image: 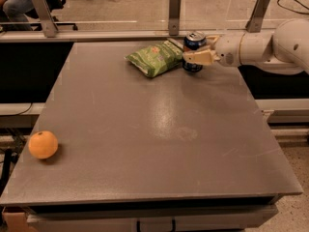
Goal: Move pepsi can near green jalapeno chip bag
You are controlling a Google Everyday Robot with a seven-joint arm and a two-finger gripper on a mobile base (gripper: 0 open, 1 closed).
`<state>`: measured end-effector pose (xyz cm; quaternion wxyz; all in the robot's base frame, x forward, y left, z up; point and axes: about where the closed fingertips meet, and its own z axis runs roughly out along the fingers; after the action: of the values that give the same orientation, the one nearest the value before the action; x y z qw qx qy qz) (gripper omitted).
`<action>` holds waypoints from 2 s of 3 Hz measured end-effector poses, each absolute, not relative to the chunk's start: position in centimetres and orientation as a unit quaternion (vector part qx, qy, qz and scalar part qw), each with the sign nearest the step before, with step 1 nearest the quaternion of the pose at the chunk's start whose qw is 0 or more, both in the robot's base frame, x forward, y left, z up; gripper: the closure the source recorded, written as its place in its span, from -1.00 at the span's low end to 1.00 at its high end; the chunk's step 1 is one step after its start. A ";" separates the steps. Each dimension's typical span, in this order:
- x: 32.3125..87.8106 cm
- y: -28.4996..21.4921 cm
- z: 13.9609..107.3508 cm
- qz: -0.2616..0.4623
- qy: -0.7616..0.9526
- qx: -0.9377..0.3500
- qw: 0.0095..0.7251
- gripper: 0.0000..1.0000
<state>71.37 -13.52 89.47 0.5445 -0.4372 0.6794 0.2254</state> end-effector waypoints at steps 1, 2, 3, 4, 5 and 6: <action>73.5 -12.5 88.6 0.233 0.676 -0.425 0.555 -0.30; 74.6 -11.8 88.0 0.238 0.675 -0.419 0.559 -0.76; 74.9 -11.7 87.9 0.239 0.673 -0.418 0.561 -1.00; 73.8 -13.0 88.7 0.226 0.675 -0.416 0.566 -1.00; 71.5 -16.8 90.0 0.194 0.684 -0.405 0.575 -1.00; 67.6 -22.5 93.2 0.139 0.692 -0.385 0.595 -1.00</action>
Offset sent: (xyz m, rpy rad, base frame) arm 0.0461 0.0177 -0.0212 0.0713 -0.0091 -0.0296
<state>67.65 -22.49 93.20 0.5949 -0.3853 0.6916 0.1390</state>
